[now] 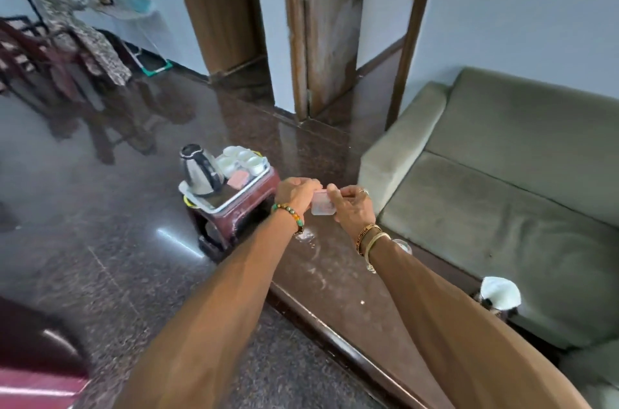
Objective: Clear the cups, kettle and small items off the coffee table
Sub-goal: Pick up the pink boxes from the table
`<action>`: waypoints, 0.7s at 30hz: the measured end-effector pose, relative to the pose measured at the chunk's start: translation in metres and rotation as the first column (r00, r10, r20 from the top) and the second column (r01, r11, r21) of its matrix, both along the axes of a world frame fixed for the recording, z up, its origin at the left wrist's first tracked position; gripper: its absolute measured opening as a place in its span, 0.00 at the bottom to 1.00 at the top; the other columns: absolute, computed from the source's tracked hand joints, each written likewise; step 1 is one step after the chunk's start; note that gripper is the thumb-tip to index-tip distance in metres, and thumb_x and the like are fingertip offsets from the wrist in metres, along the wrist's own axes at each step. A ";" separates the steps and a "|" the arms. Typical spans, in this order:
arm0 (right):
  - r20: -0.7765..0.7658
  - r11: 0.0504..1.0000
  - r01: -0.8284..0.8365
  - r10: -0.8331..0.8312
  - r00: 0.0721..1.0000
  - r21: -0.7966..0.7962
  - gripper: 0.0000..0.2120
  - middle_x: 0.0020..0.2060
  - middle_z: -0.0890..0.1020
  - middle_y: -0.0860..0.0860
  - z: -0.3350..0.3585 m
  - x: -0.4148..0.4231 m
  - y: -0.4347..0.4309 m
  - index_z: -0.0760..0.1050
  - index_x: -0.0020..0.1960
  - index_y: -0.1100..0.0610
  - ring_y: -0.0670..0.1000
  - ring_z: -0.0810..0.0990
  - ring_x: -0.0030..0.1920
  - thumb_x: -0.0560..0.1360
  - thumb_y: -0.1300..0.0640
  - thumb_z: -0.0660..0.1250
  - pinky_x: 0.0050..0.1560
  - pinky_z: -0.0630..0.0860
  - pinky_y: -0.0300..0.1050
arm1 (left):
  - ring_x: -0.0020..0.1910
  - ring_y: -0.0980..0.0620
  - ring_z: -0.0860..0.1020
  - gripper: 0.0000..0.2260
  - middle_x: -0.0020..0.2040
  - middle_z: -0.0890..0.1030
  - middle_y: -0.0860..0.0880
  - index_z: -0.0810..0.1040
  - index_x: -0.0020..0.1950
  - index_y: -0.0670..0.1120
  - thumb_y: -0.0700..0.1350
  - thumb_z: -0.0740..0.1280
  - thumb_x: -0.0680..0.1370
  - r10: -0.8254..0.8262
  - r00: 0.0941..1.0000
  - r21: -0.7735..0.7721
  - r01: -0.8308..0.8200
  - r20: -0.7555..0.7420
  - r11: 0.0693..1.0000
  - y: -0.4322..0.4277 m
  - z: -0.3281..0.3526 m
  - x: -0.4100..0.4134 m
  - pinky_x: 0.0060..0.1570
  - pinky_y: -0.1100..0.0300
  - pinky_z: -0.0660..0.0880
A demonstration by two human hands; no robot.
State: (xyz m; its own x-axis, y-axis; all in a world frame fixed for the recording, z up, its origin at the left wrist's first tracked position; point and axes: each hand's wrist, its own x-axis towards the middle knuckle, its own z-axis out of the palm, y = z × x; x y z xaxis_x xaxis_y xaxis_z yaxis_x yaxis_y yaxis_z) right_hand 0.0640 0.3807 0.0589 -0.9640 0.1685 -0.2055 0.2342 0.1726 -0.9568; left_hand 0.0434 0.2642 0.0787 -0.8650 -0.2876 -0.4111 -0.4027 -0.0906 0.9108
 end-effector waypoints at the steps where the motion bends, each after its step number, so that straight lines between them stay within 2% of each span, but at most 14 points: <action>1: 0.001 1.000 -0.026 0.026 1.000 -0.018 0.20 0.51 0.83 0.61 0.000 0.007 -0.021 0.75 0.53 0.61 0.61 0.83 0.49 0.75 0.44 0.72 0.54 0.81 0.59 | 0.50 0.44 0.78 0.04 0.47 0.80 0.40 0.77 0.42 0.44 0.38 0.70 0.71 0.020 1.000 -0.001 -0.020 0.001 1.000 -0.022 -0.002 0.006 0.59 0.44 0.77; 3: 0.009 0.998 -0.056 0.057 0.998 -0.032 0.19 0.50 0.82 0.60 0.001 0.018 -0.055 0.75 0.53 0.61 0.61 0.84 0.49 0.75 0.46 0.73 0.54 0.81 0.63 | 0.50 0.43 0.78 0.05 0.46 0.79 0.41 0.77 0.42 0.44 0.37 0.71 0.70 0.050 0.999 0.010 -0.050 -0.007 0.999 -0.060 -0.004 0.020 0.59 0.44 0.75; 5: 0.024 0.995 -0.060 0.062 0.998 -0.082 0.18 0.45 0.82 0.56 0.004 0.024 -0.087 0.75 0.53 0.61 0.56 0.83 0.44 0.74 0.48 0.75 0.53 0.82 0.61 | 0.51 0.42 0.80 0.09 0.49 0.82 0.39 0.79 0.44 0.44 0.36 0.73 0.66 0.126 0.992 0.017 -0.125 -0.024 0.992 -0.093 0.000 0.033 0.58 0.46 0.78; 7: 0.048 0.984 -0.082 0.090 0.995 -0.158 0.14 0.45 0.82 0.56 0.011 0.028 -0.120 0.76 0.50 0.58 0.54 0.81 0.42 0.72 0.53 0.77 0.53 0.81 0.58 | 0.54 0.41 0.81 0.12 0.51 0.82 0.41 0.80 0.45 0.45 0.34 0.74 0.64 0.191 0.980 0.015 -0.191 -0.050 0.981 -0.127 0.007 0.044 0.56 0.47 0.79; 9: 0.066 0.973 -0.100 0.116 0.991 -0.207 0.13 0.49 0.83 0.61 0.019 0.029 -0.151 0.76 0.49 0.58 0.58 0.83 0.47 0.69 0.61 0.78 0.57 0.81 0.60 | 0.53 0.43 0.81 0.16 0.51 0.82 0.44 0.79 0.46 0.46 0.31 0.74 0.63 0.198 0.978 -0.015 -0.200 -0.070 0.980 -0.156 0.017 0.050 0.54 0.51 0.80; 11: 0.075 0.967 -0.110 0.130 0.989 -0.231 0.15 0.53 0.83 0.64 0.026 0.026 -0.176 0.76 0.51 0.61 0.63 0.84 0.54 0.68 0.68 0.77 0.59 0.79 0.63 | 0.53 0.43 0.81 0.20 0.53 0.82 0.42 0.80 0.50 0.45 0.28 0.74 0.62 0.198 0.977 -0.038 -0.202 -0.085 0.979 -0.183 0.021 0.051 0.52 0.52 0.81; 13: 0.079 0.963 -0.129 0.152 0.985 -0.237 0.15 0.53 0.83 0.65 0.026 0.019 -0.199 0.76 0.49 0.60 0.63 0.83 0.54 0.67 0.71 0.75 0.59 0.79 0.64 | 0.52 0.43 0.81 0.21 0.53 0.82 0.41 0.80 0.52 0.43 0.26 0.73 0.63 0.199 0.977 -0.052 -0.203 -0.079 0.978 -0.209 0.019 0.049 0.48 0.54 0.81; 15: 0.092 0.957 -0.167 0.194 0.977 -0.237 0.16 0.49 0.83 0.62 0.020 0.012 -0.220 0.76 0.47 0.58 0.61 0.83 0.52 0.66 0.73 0.74 0.58 0.80 0.63 | 0.50 0.45 0.81 0.20 0.50 0.82 0.41 0.80 0.50 0.43 0.24 0.72 0.64 0.201 0.977 -0.051 -0.205 -0.064 0.978 -0.232 0.013 0.048 0.41 0.58 0.81; 17: 0.113 0.948 -0.214 0.245 0.963 -0.235 0.17 0.49 0.82 0.60 0.008 0.001 -0.242 0.75 0.46 0.57 0.60 0.83 0.52 0.66 0.75 0.74 0.58 0.80 0.63 | 0.48 0.45 0.80 0.20 0.50 0.81 0.39 0.79 0.49 0.42 0.23 0.70 0.65 0.213 0.976 -0.057 -0.215 -0.037 0.975 -0.256 0.002 0.044 0.46 0.55 0.81; 19: 0.134 0.942 -0.248 0.282 0.950 -0.227 0.17 0.50 0.83 0.62 -0.007 -0.012 -0.263 0.76 0.47 0.58 0.61 0.83 0.53 0.66 0.75 0.73 0.57 0.80 0.63 | 0.53 0.42 0.81 0.20 0.53 0.82 0.37 0.80 0.52 0.40 0.23 0.70 0.65 0.225 0.974 -0.064 -0.224 0.007 0.972 -0.278 -0.012 0.036 0.55 0.47 0.79; 21: 0.164 0.941 -0.257 0.295 0.941 -0.221 0.17 0.50 0.84 0.61 -0.023 -0.029 -0.283 0.76 0.49 0.59 0.62 0.84 0.55 0.66 0.75 0.72 0.56 0.81 0.64 | 0.57 0.39 0.80 0.20 0.56 0.81 0.36 0.80 0.54 0.38 0.23 0.70 0.66 0.222 0.974 -0.052 -0.219 0.045 0.974 -0.298 -0.026 0.023 0.58 0.44 0.78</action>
